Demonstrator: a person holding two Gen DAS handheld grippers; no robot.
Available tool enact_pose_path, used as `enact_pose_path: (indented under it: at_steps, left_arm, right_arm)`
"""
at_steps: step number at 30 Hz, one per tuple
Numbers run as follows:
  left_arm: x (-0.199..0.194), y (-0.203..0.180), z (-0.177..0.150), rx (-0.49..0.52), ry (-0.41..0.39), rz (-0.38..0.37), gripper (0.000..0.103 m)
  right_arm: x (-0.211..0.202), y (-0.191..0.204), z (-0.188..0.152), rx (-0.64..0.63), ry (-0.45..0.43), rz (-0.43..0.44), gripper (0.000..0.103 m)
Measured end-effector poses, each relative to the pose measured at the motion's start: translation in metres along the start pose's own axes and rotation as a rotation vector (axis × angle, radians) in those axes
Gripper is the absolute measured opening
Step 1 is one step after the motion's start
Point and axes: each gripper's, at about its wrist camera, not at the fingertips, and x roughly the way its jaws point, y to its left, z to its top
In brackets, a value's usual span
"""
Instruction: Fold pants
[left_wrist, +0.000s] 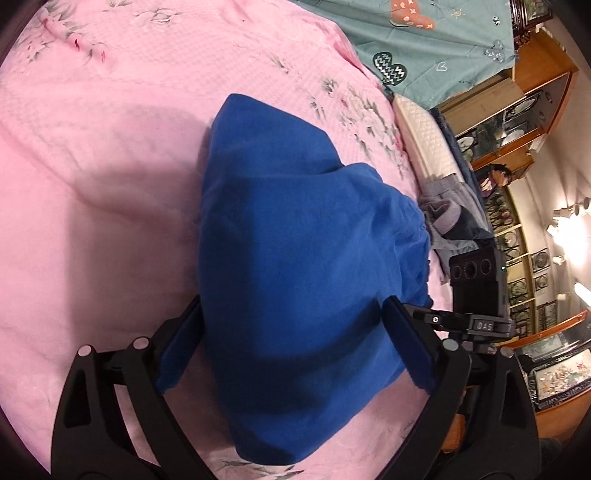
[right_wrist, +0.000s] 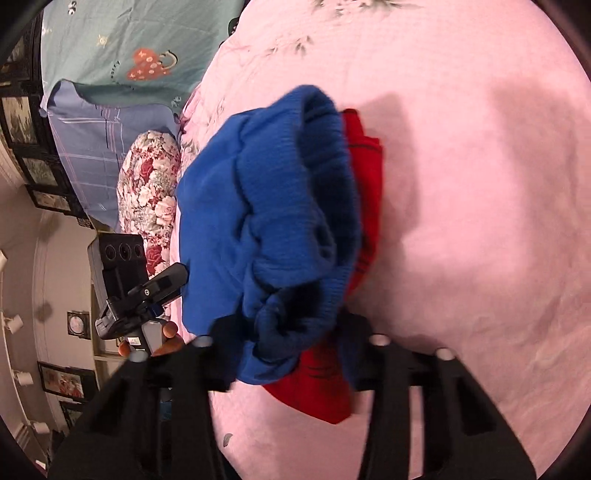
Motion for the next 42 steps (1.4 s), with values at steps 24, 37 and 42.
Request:
enact_pose_path:
  at_steps: [24, 37, 42]
  left_arm:
    - [0.015, -0.004, -0.01, -0.013, 0.026, -0.089, 0.039]
    - [-0.06, -0.058, 0.121, 0.21, -0.245, 0.078, 0.031]
    - [-0.077, -0.054, 0.223, 0.257, -0.351, 0.233, 0.032]
  right_arm:
    - [-0.012, -0.016, 0.009, -0.019, -0.033, 0.055, 0.025]
    - [-0.035, 0.072, 0.091, -0.26, -0.118, 0.012, 0.025]
    - [-0.02, 0.138, 0.195, -0.387, -0.213, -0.027, 0.025]
